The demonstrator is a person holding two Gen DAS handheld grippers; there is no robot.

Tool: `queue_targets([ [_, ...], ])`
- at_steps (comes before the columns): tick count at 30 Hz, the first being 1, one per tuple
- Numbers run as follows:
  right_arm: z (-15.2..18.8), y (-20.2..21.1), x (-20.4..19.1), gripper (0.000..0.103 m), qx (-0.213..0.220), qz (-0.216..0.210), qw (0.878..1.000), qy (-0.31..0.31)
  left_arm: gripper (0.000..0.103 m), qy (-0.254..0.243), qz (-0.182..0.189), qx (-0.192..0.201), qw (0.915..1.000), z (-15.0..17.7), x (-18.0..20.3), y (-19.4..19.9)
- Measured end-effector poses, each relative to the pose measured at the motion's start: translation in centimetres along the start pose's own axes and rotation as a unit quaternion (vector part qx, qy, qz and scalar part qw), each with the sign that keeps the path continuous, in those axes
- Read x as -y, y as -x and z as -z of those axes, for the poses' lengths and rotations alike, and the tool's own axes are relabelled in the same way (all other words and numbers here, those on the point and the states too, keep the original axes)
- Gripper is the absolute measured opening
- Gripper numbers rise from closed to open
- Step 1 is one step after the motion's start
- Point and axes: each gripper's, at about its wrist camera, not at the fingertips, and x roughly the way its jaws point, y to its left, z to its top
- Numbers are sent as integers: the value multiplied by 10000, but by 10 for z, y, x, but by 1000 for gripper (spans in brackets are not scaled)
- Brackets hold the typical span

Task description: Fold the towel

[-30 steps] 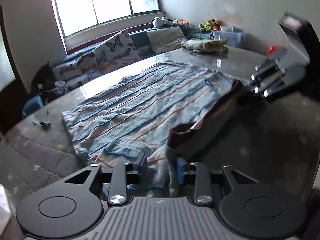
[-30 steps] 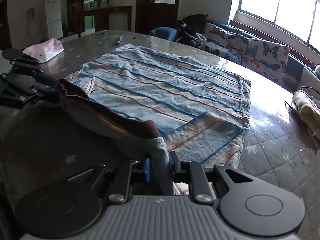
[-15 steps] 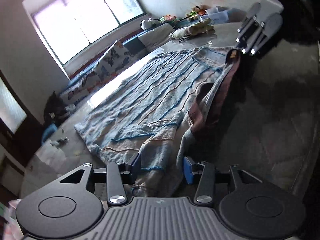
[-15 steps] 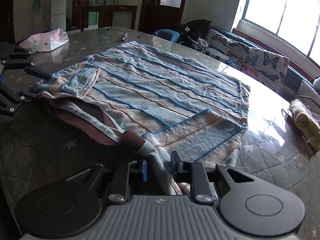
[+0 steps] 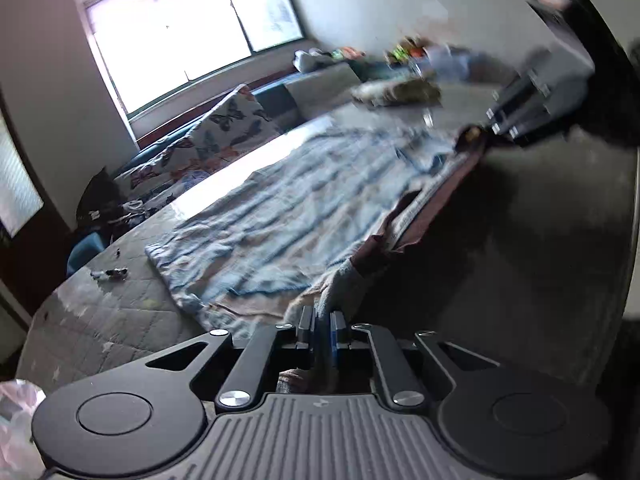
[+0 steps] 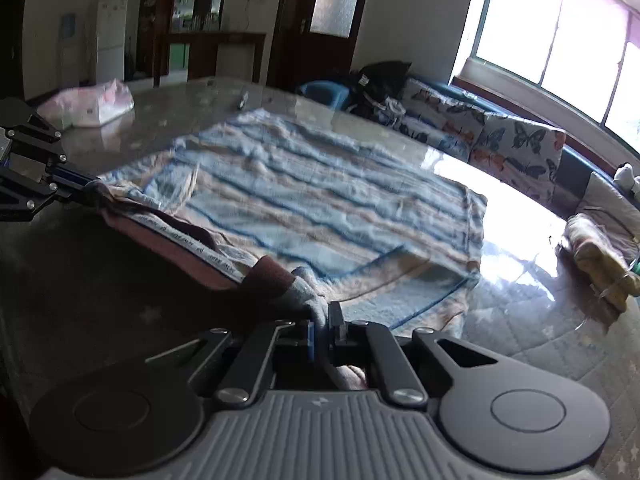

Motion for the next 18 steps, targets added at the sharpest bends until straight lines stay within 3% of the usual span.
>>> queue_targets([
  [5,-10,28,-7,3,239,12,9997,98,6,252,73,239,9994,-8,-11,32],
  [11,-10,83,-30,3,319,-134,9991,260,6,196,204,344,9990,-7,-1,87],
  [14,-18,81,-25,3,299,-153,9991,255,6,185,180,362,9990,-8,1,101],
  [18,-32,71,-13,3,266,-162,9993,227,6,37,90,330,9994,-18,-5,88],
])
